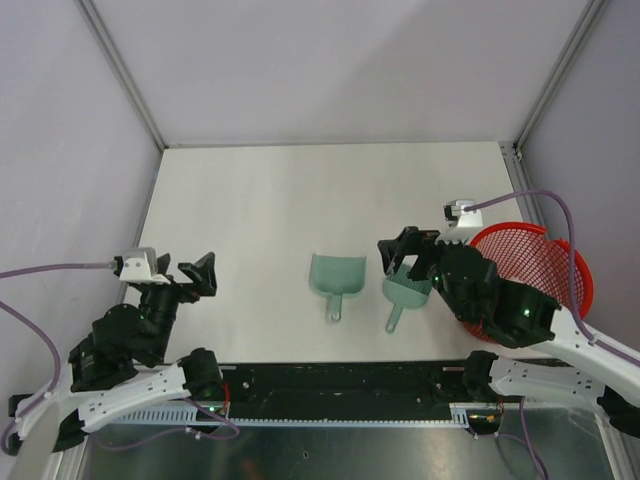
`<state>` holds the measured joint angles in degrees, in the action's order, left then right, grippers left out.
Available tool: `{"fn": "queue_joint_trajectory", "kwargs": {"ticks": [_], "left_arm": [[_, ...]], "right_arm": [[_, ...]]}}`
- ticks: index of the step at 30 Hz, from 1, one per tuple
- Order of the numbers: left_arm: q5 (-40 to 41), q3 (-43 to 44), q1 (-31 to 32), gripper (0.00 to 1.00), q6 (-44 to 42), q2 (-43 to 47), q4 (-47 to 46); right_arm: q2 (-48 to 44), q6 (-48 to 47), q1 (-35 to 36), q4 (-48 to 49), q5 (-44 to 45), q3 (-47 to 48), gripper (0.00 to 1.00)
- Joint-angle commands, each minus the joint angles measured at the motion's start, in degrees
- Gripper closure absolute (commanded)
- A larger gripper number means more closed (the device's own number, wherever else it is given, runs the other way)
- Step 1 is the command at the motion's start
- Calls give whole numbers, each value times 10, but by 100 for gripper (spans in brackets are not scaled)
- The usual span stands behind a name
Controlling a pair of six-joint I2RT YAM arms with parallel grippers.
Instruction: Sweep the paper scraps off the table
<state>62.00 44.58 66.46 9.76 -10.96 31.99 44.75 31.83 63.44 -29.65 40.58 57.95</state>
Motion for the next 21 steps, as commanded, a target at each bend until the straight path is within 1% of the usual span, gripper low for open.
{"fn": "queue_joint_trajectory", "kwargs": {"ticks": [1, 5, 13, 21], "left_arm": [[25, -4, -3, 0, -31, 13, 33], [43, -8, -2, 0, -35, 15, 32], [25, -14, -3, 0, -33, 26, 31], [16, -23, -3, 0, -38, 84, 26]], "right_arm": [[15, 9, 4, 9, 23, -8, 1], [24, 48, 3, -14, 31, -21, 1], [31, 89, 7, -41, 24, -28, 1], [22, 110, 14, -54, 22, -28, 1]]}}
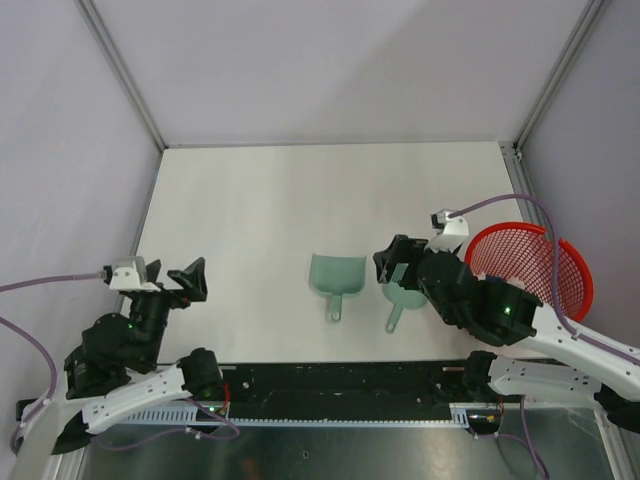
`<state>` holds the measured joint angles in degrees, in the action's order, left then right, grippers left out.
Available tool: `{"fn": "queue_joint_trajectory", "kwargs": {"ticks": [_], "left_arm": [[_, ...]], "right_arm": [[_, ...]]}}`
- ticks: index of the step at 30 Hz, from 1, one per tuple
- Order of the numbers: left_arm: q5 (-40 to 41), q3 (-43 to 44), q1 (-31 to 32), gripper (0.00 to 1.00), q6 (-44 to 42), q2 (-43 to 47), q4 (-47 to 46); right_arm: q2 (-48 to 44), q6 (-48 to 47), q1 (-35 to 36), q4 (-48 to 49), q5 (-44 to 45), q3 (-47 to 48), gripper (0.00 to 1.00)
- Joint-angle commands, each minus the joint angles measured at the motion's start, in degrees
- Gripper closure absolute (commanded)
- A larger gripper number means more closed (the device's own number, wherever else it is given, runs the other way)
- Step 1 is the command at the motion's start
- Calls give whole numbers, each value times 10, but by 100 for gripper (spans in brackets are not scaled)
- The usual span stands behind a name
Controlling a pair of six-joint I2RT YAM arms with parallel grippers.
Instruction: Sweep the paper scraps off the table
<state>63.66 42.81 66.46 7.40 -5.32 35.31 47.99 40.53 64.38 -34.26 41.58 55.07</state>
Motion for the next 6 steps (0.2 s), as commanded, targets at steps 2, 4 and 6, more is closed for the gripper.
{"fn": "queue_joint_trajectory", "kwargs": {"ticks": [2, 4, 6], "left_arm": [[0, -7, -3, 0, -14, 40, -9], [0, -9, -3, 0, -14, 46, -10], [0, -10, -3, 0, -14, 46, -11]], "right_arm": [[-14, 26, 7, -13, 13, 1, 1], [-18, 24, 8, -15, 17, 1, 1], [-23, 21, 9, -15, 21, 1, 1]]}}
